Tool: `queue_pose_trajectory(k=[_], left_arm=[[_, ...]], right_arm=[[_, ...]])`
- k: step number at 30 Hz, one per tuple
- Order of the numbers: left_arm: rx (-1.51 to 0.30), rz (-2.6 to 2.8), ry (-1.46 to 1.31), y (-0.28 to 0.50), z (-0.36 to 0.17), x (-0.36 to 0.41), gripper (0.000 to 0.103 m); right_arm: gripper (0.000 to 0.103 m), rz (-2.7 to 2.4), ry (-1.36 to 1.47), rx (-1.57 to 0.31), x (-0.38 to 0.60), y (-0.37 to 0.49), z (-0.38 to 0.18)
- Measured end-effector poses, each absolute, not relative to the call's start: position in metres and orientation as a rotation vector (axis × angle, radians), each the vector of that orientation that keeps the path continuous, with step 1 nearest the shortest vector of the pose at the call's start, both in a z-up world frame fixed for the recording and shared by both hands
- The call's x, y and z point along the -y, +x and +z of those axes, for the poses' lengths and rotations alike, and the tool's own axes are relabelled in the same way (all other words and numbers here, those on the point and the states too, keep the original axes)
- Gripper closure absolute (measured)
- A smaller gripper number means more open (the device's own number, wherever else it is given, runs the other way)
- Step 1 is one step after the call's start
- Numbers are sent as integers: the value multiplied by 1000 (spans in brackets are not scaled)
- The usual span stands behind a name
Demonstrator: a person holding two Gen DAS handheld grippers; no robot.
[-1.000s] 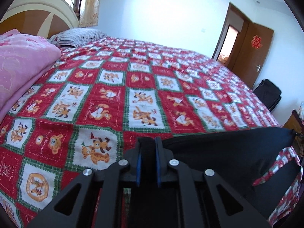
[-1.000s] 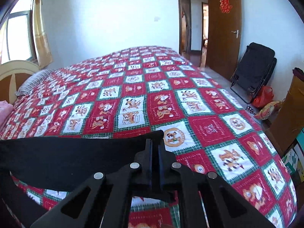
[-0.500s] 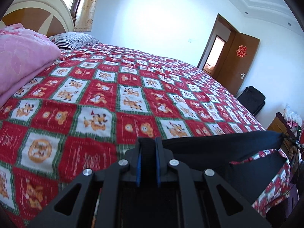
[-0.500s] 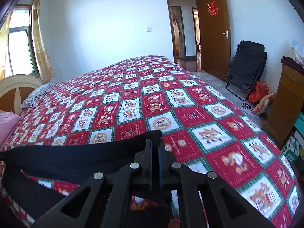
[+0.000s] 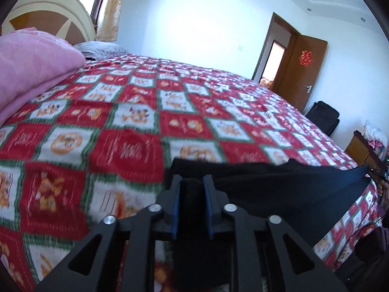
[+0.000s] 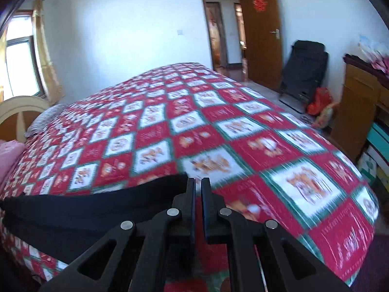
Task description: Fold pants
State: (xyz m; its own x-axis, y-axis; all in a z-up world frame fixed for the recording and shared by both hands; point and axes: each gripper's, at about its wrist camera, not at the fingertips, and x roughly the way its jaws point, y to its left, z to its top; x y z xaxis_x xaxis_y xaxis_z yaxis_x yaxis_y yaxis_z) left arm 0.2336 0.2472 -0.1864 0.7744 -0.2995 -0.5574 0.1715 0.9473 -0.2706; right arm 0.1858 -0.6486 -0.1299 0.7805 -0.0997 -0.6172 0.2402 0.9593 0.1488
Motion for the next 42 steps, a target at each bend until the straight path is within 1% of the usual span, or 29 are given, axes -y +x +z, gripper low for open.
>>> queue_pose_trajectory(k=[5,6,7,8,9,10,11,12,13,15,18,23,24,25,27,31,37,39,42], left_arm=[[-622,-253,-216,218,-185,-254,76],[-622,-247,-210,215,-186,-256,73],[-623,-235,-200,211,-187,-258,65],[-625,-224,-195,209,-187,-260,59],[-622,-208,-193,206,-187,-264,49],[-617,-200,-198,204,-187,-267,47],[-616,-192,-206,203,-187,-271,47],[-614,-182,-219,201,-187,-275,47],[-607,-172,-240,198,-187,-280,47],[-594,-140,-273,194,-186,-288,47],[-565,-111,-305,193,-180,-292,47],[-526,-150,-301,204,-162,-275,47],[-526,-165,-301,207,-160,-270,43],[-535,-185,-294,213,-158,-262,38],[-551,-217,-288,223,-160,-250,36],[-622,-277,-294,233,-174,-233,36],[-663,-340,-334,213,-191,-235,36],[-670,-350,-334,203,-193,-238,36],[-668,-351,-313,196,-194,-238,36]], right_arm=[[98,-249,272,-641,669,165,-131],[98,-250,282,-631,670,160,-128],[98,-247,291,-618,669,156,-123],[98,-234,290,-601,663,152,-115],[98,-211,283,-587,654,151,-107],[98,-181,275,-577,643,151,-100],[97,-144,259,-574,629,155,-93],[93,-101,224,-584,609,161,-85],[85,-68,187,-602,589,166,-80],[80,40,124,-641,541,186,-75],[80,175,61,-696,477,217,-79],[80,368,-34,-779,371,268,-106],[80,394,-55,-805,352,278,-113],[80,414,-72,-830,336,286,-120],[80,448,-86,-880,313,297,-131],[80,498,-92,-1001,292,308,-151],[80,549,-131,-1148,292,291,-170],[80,581,-146,-1175,291,281,-170],[80,613,-140,-1140,287,271,-162]])
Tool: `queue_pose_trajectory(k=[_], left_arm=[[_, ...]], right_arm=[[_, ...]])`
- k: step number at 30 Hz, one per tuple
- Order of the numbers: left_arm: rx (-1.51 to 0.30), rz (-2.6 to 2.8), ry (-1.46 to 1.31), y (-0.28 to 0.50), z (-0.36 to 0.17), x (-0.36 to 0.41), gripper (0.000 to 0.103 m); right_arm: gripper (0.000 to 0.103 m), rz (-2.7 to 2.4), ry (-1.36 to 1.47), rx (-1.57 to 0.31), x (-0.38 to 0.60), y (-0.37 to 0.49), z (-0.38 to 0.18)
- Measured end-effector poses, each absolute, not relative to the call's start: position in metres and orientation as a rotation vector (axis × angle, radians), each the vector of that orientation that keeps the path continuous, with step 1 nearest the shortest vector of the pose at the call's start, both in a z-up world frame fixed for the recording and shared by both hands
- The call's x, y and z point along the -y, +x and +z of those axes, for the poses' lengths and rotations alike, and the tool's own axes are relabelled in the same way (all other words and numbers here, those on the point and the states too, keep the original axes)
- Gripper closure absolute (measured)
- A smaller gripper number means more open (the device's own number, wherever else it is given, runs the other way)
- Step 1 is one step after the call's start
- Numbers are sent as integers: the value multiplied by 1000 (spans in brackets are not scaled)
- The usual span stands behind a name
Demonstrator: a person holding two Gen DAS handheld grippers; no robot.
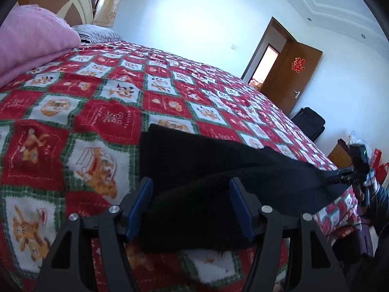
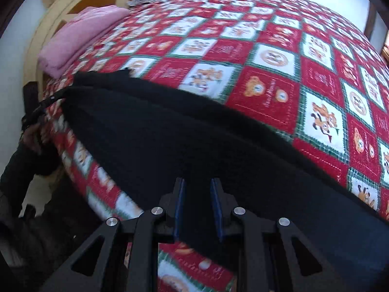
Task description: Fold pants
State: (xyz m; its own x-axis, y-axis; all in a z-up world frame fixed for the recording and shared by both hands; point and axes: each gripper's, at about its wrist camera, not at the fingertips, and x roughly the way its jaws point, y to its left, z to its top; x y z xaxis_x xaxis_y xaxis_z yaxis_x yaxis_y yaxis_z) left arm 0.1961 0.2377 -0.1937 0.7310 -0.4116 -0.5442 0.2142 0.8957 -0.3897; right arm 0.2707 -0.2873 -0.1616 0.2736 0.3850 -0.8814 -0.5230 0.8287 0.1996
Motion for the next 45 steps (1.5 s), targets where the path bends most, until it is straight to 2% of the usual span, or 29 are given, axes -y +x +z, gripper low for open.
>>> queue_pose_trajectory(k=[2,3,4,5,12,17,23,27,29,35,37,45], left_arm=[[-672,-348,-306,198,-194,-236,36],[-673,-343,-298,197,-194,-234,36],[-673,-341,-292,198,-193,-233,36],[-675,-337,-284,198,-194,-232,36],[-690,-333,-252,183,-199,-234,34],[-718,-306,-302,179,-211,-250,31],[-673,-248,-344,170,-203,-262,31],[-618,-203,-365,167,-190,-268,31],[-594,-185,-375,169,-184,-268,25],[-549,-187,-366,166,-169,-262,16],[-551,-175,-343,163,-169,-261,13],[-573,-164,-344,167,-177,-258,13]], right_arm=[[71,603,-120,-1097,285,275,-154],[51,600,-103,-1071,283,280,-151],[36,596,-88,-1055,282,285,-149],[35,591,-74,-1037,279,292,-149],[35,597,-114,-1129,264,306,-176],[35,733,-140,-1208,263,265,-176],[35,780,-220,-1185,257,219,-164],[35,752,-157,-1067,250,243,-141],[35,737,-97,-1052,246,266,-139],[35,699,-116,-1173,227,306,-183],[35,723,-146,-1190,227,292,-187],[35,853,-221,-1241,229,207,-181]])
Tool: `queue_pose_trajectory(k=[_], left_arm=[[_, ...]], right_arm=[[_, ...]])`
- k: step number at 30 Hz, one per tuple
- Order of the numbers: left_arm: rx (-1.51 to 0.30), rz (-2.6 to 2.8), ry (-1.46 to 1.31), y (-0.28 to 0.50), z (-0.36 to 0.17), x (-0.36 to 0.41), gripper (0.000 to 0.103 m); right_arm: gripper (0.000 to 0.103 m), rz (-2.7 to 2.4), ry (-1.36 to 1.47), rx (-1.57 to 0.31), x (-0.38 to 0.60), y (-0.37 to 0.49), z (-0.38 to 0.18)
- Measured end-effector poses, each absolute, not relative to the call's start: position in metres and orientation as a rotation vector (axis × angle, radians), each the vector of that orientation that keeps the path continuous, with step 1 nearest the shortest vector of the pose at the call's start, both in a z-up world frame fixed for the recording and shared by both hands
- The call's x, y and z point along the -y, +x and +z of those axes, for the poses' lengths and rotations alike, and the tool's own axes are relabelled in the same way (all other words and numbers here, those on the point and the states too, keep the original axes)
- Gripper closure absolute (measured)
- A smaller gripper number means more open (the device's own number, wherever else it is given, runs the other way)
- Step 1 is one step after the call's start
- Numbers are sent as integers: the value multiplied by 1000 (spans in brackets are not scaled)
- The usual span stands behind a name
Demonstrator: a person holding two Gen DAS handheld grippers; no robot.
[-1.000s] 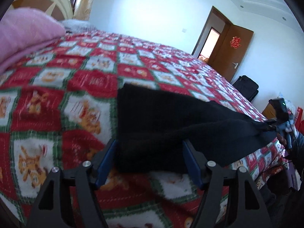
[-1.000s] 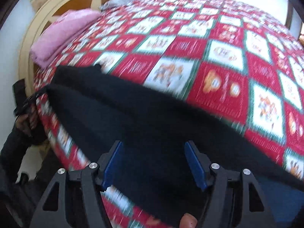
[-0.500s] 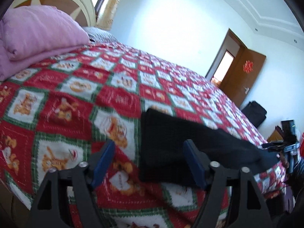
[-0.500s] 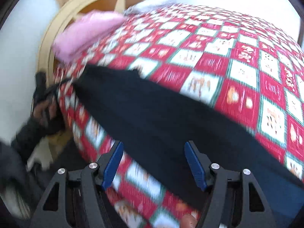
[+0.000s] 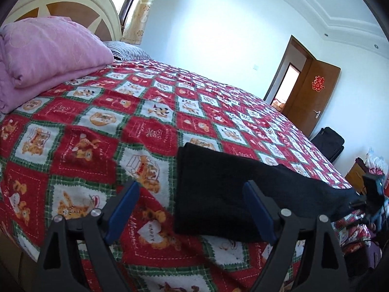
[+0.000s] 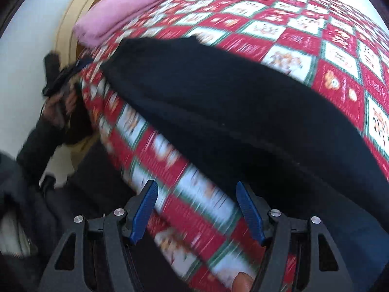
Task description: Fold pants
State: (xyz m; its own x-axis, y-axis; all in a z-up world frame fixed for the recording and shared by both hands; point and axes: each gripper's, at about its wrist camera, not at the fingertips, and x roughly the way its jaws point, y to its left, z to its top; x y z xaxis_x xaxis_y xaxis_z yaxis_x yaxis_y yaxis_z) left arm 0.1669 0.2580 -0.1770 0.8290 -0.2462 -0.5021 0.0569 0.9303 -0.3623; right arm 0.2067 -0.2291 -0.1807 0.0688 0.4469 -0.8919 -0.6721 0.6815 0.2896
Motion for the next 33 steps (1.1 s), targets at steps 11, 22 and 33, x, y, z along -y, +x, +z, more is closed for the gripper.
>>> queue_pose_trajectory(k=[11,22,33], left_arm=[[-594,-145,-270,170,-173,-235,13],[-697,-70,-156,179,-193,-211,13],[-605,-223,-71,199,-147,-141,4]], right_arm=[[35,851,-120,-1135,218,203,-171],[35,691,-5,-1119,243,217,-187],[35,187,208,-891,441,204,-115]])
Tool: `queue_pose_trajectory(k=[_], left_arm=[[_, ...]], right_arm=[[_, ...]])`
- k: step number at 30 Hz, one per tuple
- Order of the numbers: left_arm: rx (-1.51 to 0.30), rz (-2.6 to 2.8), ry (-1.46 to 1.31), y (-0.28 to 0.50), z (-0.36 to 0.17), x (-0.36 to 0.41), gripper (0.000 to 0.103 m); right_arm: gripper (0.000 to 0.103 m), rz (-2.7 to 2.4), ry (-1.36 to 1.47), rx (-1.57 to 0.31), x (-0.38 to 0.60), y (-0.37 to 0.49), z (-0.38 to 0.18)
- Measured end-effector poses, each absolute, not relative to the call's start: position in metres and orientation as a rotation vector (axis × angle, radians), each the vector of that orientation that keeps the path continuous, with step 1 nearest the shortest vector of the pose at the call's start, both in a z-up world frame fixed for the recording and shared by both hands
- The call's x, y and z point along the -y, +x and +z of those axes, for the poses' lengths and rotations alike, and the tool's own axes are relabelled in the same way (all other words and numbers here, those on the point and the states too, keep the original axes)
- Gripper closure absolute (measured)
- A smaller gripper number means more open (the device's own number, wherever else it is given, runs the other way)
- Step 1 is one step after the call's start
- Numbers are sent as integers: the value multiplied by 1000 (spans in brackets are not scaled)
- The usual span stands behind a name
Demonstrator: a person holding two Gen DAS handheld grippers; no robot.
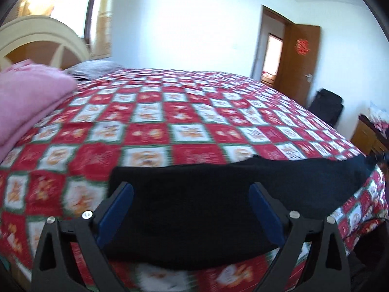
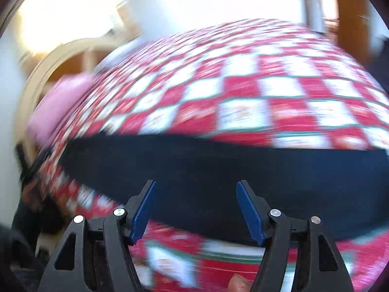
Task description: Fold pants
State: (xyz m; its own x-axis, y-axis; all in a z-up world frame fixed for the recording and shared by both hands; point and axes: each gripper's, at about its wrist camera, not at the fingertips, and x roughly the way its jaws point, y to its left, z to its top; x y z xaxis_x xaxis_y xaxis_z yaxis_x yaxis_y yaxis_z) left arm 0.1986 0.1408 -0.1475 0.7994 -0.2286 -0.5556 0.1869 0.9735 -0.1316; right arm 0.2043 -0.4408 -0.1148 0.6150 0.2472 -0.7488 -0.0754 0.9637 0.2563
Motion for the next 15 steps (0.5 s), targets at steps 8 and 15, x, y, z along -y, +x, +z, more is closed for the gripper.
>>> queue_pose_trajectory(k=[8,15], left_arm=[[-689,-256,-40,216,-181,-115,4],[-730,-218,-74,219,-200,-134,4]], right_arm=[[37,-260,357,-829,592,164,-107],[82,-294,425,-861,614,171,-142]])
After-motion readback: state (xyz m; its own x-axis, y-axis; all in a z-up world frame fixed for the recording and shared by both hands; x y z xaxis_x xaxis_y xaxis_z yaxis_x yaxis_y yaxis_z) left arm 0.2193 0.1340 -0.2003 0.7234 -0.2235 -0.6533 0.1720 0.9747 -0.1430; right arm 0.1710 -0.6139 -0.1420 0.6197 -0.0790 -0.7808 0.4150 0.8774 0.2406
